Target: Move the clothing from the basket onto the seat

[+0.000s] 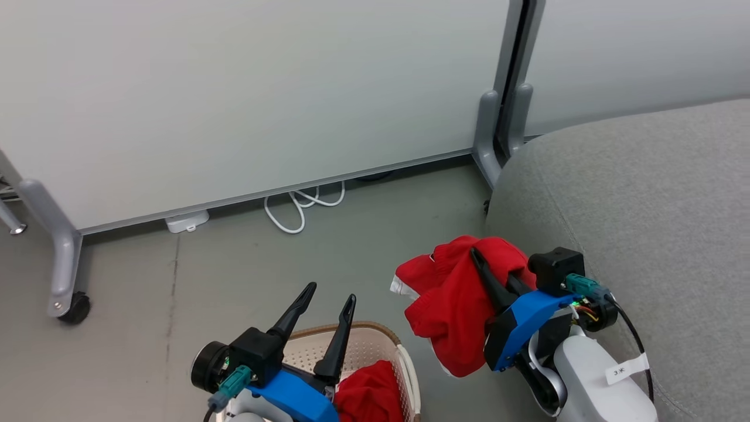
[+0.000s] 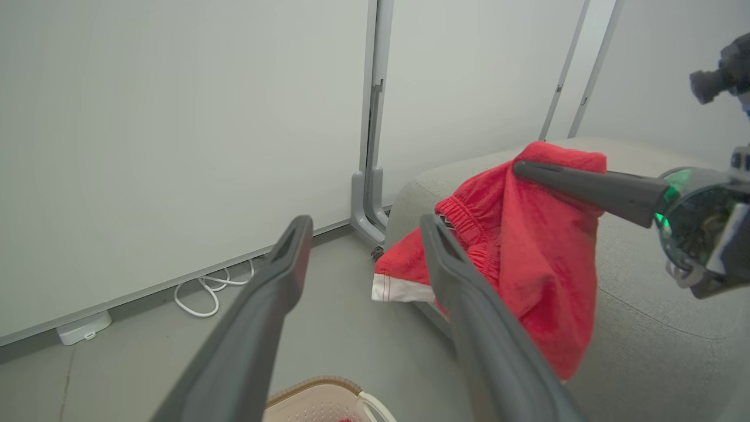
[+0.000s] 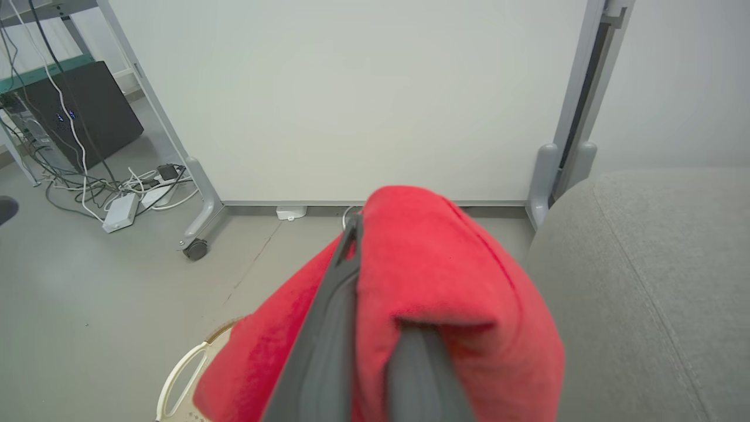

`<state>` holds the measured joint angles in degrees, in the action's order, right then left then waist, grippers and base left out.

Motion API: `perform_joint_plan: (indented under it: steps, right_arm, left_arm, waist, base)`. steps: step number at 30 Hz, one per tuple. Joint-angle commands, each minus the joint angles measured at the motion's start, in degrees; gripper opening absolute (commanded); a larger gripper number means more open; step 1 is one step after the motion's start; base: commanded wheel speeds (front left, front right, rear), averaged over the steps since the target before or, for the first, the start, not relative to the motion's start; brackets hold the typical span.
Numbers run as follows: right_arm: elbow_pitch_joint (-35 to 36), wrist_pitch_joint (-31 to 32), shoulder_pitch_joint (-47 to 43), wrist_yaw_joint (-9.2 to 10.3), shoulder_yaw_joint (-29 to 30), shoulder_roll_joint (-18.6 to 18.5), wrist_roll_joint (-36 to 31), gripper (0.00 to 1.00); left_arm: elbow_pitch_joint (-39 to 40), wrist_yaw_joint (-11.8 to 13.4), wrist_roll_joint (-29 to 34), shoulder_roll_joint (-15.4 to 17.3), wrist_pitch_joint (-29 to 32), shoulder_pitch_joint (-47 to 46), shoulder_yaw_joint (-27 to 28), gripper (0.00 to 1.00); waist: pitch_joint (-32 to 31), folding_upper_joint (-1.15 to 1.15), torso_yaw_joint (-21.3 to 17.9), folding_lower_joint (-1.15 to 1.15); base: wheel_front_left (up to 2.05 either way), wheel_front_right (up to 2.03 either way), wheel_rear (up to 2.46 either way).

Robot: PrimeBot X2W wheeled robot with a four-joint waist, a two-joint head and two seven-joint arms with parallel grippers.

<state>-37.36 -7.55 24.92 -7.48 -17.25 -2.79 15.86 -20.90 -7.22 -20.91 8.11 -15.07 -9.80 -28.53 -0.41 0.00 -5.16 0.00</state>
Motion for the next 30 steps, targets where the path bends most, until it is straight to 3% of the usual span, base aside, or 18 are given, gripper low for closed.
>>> perform_joint_plan:
  steps: [1,20,30]
  right_arm:
    - [0.31,0.04,-0.42,-0.03,-0.07,-0.19,0.16,0.0]
    - [0.9,0.31,-0.86,-0.03,-0.34,-0.18,0.17,0.0]
    - [1.21,0.39,-1.11,-0.03,0.0,-0.17,0.13,0.0]
  left_arm:
    - [0.29,-0.42,-0.1,0.16,-0.15,-0.16,0.21,1.0]
    - [0.66,-0.29,0.01,-0.31,-0.15,-0.86,0.94,1.0]
    - [0.36,-0.29,0.15,-0.47,-0.15,-1.4,0.48,1.0]
  waist:
    - [0.29,0.0,-1.92,0.0]
    - [1.79,0.0,-18.61,0.0]
    - [2.45,0.0,-23.63,0.0]
  base:
    - [0.0,0.0,0.0]
    - [0.0,0.0,0.0]
    - [0.0,0.0,0.0]
